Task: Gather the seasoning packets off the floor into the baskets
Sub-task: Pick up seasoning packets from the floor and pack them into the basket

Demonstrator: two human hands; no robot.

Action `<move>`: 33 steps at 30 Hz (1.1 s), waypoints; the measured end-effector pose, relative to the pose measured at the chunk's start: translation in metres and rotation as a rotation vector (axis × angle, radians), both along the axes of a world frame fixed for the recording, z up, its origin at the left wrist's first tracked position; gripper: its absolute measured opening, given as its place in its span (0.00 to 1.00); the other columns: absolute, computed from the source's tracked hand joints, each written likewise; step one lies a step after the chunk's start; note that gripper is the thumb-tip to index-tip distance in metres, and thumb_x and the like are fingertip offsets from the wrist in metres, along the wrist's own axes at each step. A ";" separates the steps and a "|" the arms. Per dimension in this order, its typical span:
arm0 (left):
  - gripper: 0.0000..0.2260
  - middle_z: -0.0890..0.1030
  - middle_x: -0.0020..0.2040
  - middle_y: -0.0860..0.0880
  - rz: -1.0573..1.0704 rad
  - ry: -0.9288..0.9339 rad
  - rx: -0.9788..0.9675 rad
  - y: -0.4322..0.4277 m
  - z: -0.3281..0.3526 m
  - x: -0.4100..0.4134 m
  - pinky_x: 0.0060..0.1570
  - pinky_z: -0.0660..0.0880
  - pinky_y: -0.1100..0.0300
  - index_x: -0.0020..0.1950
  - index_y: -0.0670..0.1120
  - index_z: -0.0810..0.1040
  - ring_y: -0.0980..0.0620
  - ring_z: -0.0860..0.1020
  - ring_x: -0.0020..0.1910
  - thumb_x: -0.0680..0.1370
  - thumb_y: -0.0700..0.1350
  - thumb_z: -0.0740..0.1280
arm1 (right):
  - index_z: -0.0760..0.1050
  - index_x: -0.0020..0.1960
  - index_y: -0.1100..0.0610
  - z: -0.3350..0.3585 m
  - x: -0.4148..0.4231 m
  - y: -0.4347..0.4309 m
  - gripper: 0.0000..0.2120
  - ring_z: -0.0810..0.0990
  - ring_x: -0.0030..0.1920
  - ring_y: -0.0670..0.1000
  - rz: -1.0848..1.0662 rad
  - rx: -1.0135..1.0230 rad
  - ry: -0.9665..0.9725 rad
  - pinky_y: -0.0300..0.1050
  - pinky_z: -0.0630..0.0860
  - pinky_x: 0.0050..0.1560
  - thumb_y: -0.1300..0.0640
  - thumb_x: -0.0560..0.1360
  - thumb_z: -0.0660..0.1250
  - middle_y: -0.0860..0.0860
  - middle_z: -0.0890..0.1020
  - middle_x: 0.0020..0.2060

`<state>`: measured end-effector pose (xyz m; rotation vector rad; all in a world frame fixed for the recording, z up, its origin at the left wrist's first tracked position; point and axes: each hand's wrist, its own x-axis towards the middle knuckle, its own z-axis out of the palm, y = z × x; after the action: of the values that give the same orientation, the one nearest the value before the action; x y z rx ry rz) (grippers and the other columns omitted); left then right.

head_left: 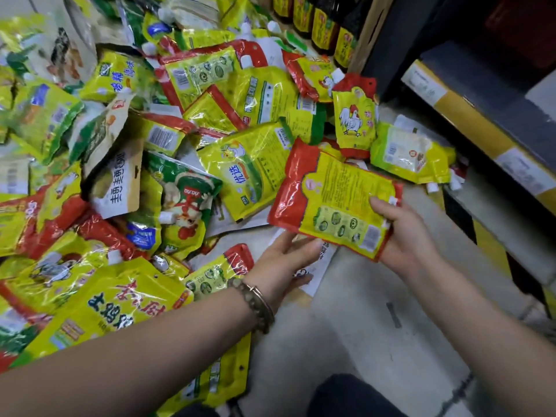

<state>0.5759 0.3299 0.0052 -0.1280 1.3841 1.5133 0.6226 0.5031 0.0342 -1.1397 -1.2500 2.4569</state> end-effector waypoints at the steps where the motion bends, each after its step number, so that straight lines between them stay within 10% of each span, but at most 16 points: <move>1: 0.10 0.82 0.51 0.51 0.067 -0.043 0.020 0.005 0.004 0.001 0.45 0.76 0.61 0.53 0.50 0.76 0.56 0.80 0.49 0.73 0.46 0.71 | 0.76 0.58 0.60 -0.004 0.003 -0.017 0.16 0.84 0.47 0.60 0.007 -0.057 0.019 0.61 0.81 0.41 0.63 0.71 0.62 0.58 0.84 0.48; 5: 0.15 0.84 0.49 0.43 0.418 -0.193 0.063 0.002 0.001 -0.008 0.41 0.81 0.55 0.56 0.40 0.78 0.48 0.83 0.41 0.71 0.41 0.70 | 0.74 0.63 0.61 -0.024 0.015 -0.071 0.20 0.82 0.53 0.61 0.002 -0.038 -0.004 0.60 0.78 0.54 0.66 0.71 0.64 0.60 0.82 0.55; 9: 0.07 0.84 0.40 0.45 0.511 -0.156 -0.135 -0.019 -0.011 -0.026 0.36 0.80 0.53 0.50 0.41 0.78 0.46 0.83 0.37 0.73 0.39 0.70 | 0.76 0.57 0.59 -0.043 0.016 -0.076 0.09 0.83 0.39 0.52 0.106 0.054 -0.213 0.46 0.80 0.39 0.61 0.78 0.63 0.56 0.83 0.46; 13: 0.47 0.80 0.58 0.42 0.484 -0.033 -0.293 -0.048 -0.047 -0.036 0.55 0.76 0.44 0.66 0.40 0.71 0.42 0.81 0.52 0.51 0.55 0.82 | 0.74 0.50 0.58 -0.064 0.017 -0.048 0.04 0.75 0.43 0.53 -0.086 0.036 -0.479 0.47 0.73 0.39 0.58 0.77 0.65 0.63 0.77 0.48; 17: 0.12 0.81 0.44 0.44 0.456 -0.045 -0.373 -0.064 -0.025 -0.017 0.54 0.76 0.44 0.44 0.45 0.72 0.42 0.80 0.46 0.69 0.38 0.74 | 0.73 0.60 0.61 -0.083 0.013 -0.050 0.14 0.75 0.46 0.52 -0.038 -0.015 -0.594 0.46 0.72 0.43 0.61 0.75 0.66 0.55 0.75 0.45; 21: 0.10 0.83 0.48 0.42 0.440 0.024 -0.417 -0.070 -0.035 -0.021 0.56 0.76 0.43 0.45 0.44 0.75 0.41 0.81 0.48 0.70 0.37 0.74 | 0.77 0.57 0.60 -0.092 -0.010 -0.052 0.13 0.77 0.36 0.51 0.011 -0.032 -0.611 0.40 0.68 0.28 0.59 0.72 0.68 0.56 0.80 0.50; 26: 0.22 0.83 0.49 0.41 0.423 0.004 -0.456 -0.081 -0.041 -0.032 0.53 0.77 0.43 0.59 0.39 0.74 0.41 0.83 0.45 0.68 0.41 0.76 | 0.72 0.36 0.56 -0.091 -0.031 -0.049 0.11 0.66 0.28 0.46 0.102 0.055 -0.678 0.37 0.63 0.22 0.56 0.72 0.71 0.50 0.72 0.31; 33: 0.07 0.83 0.45 0.41 0.388 0.022 -0.412 -0.089 -0.037 -0.038 0.47 0.78 0.45 0.46 0.42 0.76 0.43 0.82 0.40 0.72 0.36 0.72 | 0.73 0.51 0.60 -0.092 -0.058 -0.066 0.14 0.67 0.30 0.51 0.045 0.147 -0.642 0.41 0.65 0.28 0.60 0.69 0.73 0.53 0.69 0.33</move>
<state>0.5379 0.2406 -0.0318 -0.6700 1.7471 1.5162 0.5648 0.4367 -0.0581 -1.9574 -1.5799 2.0360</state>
